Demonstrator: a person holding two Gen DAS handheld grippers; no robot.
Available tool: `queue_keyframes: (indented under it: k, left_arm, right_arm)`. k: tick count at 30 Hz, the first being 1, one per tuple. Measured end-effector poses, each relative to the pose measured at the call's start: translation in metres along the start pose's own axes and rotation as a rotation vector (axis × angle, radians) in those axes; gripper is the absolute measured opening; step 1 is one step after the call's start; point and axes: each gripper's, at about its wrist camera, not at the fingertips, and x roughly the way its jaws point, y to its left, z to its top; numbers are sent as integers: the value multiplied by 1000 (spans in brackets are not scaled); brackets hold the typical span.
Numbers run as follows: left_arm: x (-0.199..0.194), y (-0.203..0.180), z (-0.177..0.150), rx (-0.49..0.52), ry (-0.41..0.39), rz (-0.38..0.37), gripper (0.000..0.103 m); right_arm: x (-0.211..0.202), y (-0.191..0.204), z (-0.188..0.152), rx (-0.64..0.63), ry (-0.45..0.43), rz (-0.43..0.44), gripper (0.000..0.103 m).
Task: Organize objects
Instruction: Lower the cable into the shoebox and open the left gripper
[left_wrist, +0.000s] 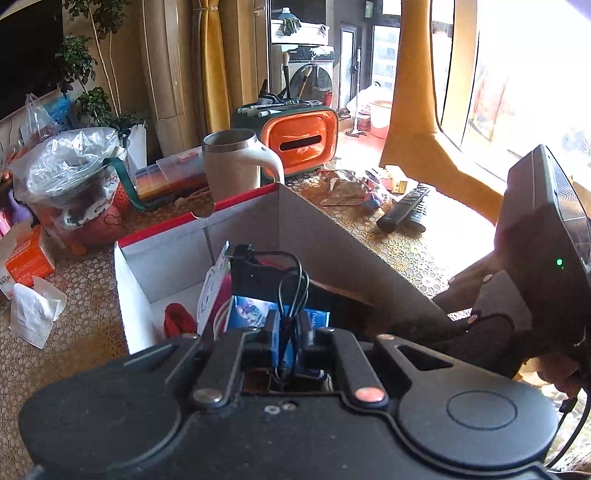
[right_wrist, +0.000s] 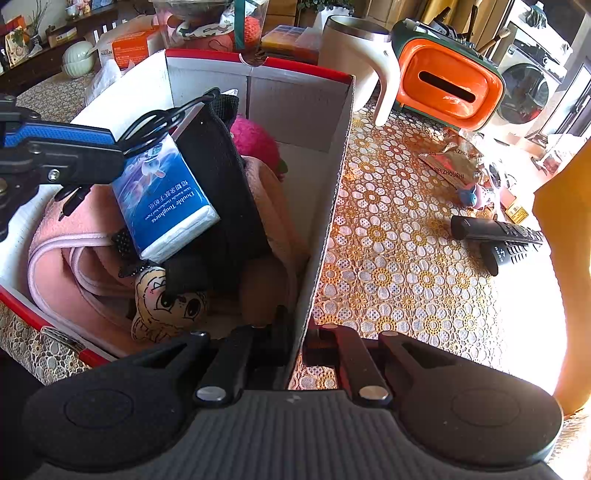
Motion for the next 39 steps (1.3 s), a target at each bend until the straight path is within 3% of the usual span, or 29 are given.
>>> queue_keyframes:
  k: [13,21,24,26,33,35,39]
  left_arm:
    - [30,-12,-11,11,94,-73,8]
    - [37,-9,-16,-5,125,-102,15]
    - [35,-11,-17,3,124,-108,22]
    - [32,-11,-18,-2,120,-112,33]
    - [18,-6,-23,-18,94,-87,55]
    - [13,-2,-24,-32,80,-77,65]
    - [0,6,-24,-64,47,-65,72]
  right_arm:
    - [0,1,0,0,0,0,6]
    - [0,2,1,4,-1,-3,6]
    - [-1,3,2,4,0,-4,6]
    - [2,0,2,6,0,-2,6]
    - [5,2,4,12,-1,-1,6]
    - [5,3,4,14,-2,0,6]
    - [5,3,4,14,-3,-1,6]
